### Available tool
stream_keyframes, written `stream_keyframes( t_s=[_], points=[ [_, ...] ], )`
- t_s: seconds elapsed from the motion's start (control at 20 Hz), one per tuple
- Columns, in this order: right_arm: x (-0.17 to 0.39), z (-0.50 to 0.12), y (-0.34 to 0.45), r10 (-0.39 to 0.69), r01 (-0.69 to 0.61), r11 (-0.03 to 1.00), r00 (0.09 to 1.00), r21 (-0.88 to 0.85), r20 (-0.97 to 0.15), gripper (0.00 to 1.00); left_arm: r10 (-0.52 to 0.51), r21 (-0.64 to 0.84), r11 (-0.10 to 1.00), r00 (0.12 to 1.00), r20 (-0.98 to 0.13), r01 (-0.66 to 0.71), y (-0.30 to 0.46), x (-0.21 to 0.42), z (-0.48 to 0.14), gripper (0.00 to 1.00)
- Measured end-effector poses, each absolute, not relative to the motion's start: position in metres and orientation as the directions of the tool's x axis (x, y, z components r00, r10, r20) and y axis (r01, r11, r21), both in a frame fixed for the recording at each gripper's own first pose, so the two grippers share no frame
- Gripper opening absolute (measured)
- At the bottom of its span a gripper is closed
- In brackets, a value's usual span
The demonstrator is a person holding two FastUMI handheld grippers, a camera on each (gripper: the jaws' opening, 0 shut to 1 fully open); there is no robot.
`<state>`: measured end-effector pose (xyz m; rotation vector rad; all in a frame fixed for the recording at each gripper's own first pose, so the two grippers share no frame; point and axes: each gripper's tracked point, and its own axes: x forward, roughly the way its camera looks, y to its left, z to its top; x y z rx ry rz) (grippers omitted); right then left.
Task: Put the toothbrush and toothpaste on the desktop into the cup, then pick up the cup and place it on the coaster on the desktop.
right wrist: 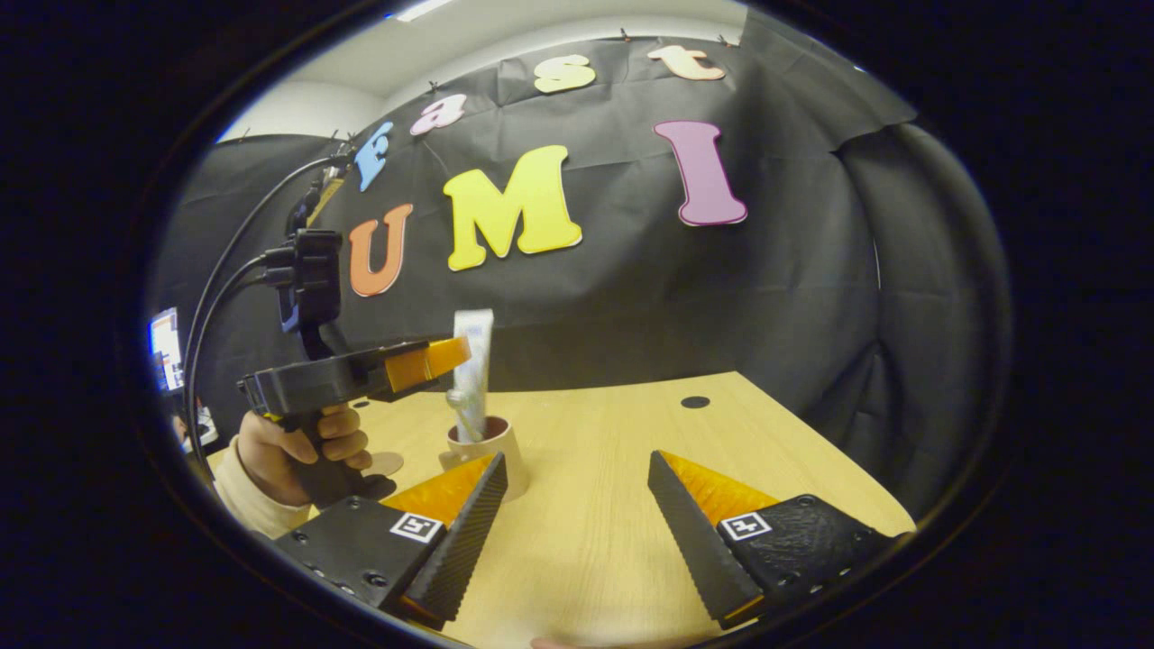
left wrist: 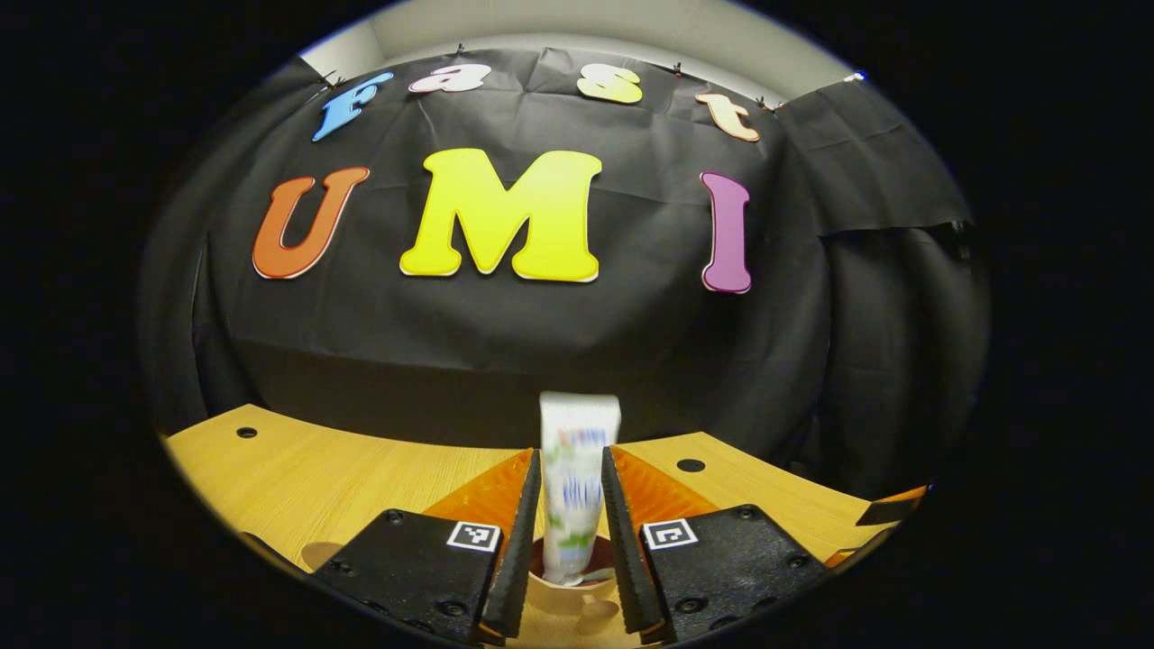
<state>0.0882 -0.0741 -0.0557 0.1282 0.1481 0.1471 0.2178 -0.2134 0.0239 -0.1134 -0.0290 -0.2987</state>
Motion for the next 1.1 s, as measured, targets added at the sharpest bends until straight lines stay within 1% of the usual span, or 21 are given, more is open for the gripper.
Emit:
stream_keyframes(
  t_s=[0.05,0.3,0.4,0.45,0.5,0.55,0.6,0.65,0.7,0.75,0.8,0.85,0.9,0.95,1.0,1.05,1.1],
  points=[
    [0.088,-0.057,-0.074,0.155,-0.136,0.981,0.978,0.140,-0.140,0.96,-0.300,-0.110,0.947,0.953,0.046,0.303,-0.216,0.216,0.023,0.43],
    [0.087,-0.058,-0.068,0.148,-0.130,0.984,0.977,0.119,-0.153,0.96,-0.307,-0.124,0.943,0.951,0.038,0.309,-0.208,0.203,0.026,0.43],
    [0.088,-0.055,-0.061,0.148,-0.133,0.986,0.976,0.102,-0.157,0.96,-0.299,-0.133,0.944,0.953,0.036,0.302,-0.199,0.196,0.026,0.47],
    [0.089,-0.054,-0.056,0.149,-0.135,0.986,0.976,0.093,-0.162,0.96,-0.295,-0.135,0.945,0.955,0.029,0.297,-0.194,0.192,0.025,0.54],
    [0.091,-0.052,-0.051,0.150,-0.139,0.987,0.975,0.081,-0.162,0.96,-0.290,-0.137,0.947,0.957,0.025,0.290,-0.188,0.188,0.024,0.57],
    [0.094,-0.052,-0.047,0.143,-0.134,0.989,0.975,0.063,-0.170,0.96,-0.290,-0.138,0.947,0.957,0.021,0.290,-0.183,0.182,0.023,0.63],
    [0.098,-0.052,-0.043,0.137,-0.131,0.990,0.975,0.047,-0.175,0.96,-0.293,-0.136,0.947,0.956,0.018,0.292,-0.178,0.178,0.021,0.65],
    [0.101,-0.051,-0.038,0.137,-0.132,0.991,0.974,0.036,-0.183,0.96,-0.288,-0.132,0.949,0.957,0.012,0.287,-0.171,0.173,0.019,0.71],
    [0.103,-0.052,-0.032,0.141,-0.139,0.990,0.970,0.026,-0.197,0.93,-0.283,-0.125,0.951,0.959,0.007,0.282,-0.163,0.168,0.016,0.73],
    [0.106,-0.053,-0.024,0.151,-0.150,0.988,0.967,0.017,-0.207,0.96,-0.278,-0.120,0.954,0.961,0.003,0.276,-0.156,0.161,0.012,0.77],
    [0.109,-0.053,-0.019,0.146,-0.148,0.989,0.965,0.006,-0.216,0.96,-0.273,-0.113,0.956,0.962,-0.001,0.271,-0.149,0.156,0.009,0.79],
    [0.112,-0.054,-0.016,0.141,-0.147,0.989,0.965,-0.008,-0.221,0.93,-0.263,-0.102,0.960,0.965,-0.007,0.261,-0.142,0.151,0.007,0.84],
    [0.115,-0.055,-0.011,0.134,-0.143,0.989,0.964,-0.021,-0.231,0.93,-0.251,-0.092,0.964,0.968,-0.008,0.249,-0.133,0.145,0.005,0.86],
    [0.117,-0.058,-0.005,0.138,-0.149,0.988,0.960,-0.027,-0.243,0.96,-0.241,-0.082,0.967,0.970,-0.004,0.240,-0.126,0.140,0.003,0.88],
    [0.119,-0.060,0.003,0.145,-0.158,0.987,0.954,-0.027,-0.261,0.96,-0.230,-0.075,0.970,0.973,0.005,0.230,-0.118,0.134,0.004,0.88],
    [0.121,-0.063,0.010,0.157,-0.170,0.985,0.948,-0.023,-0.279,0.96,-0.216,-0.072,0.974,0.976,0.010,0.216,-0.109,0.127,0.002,0.92],
    [0.123,-0.066,0.018,0.167,-0.181,0.983,0.940,-0.018,-0.298,0.96,-0.205,-0.070,0.976,0.979,0.007,0.205,-0.102,0.120,0.000,0.92]
  ],
)
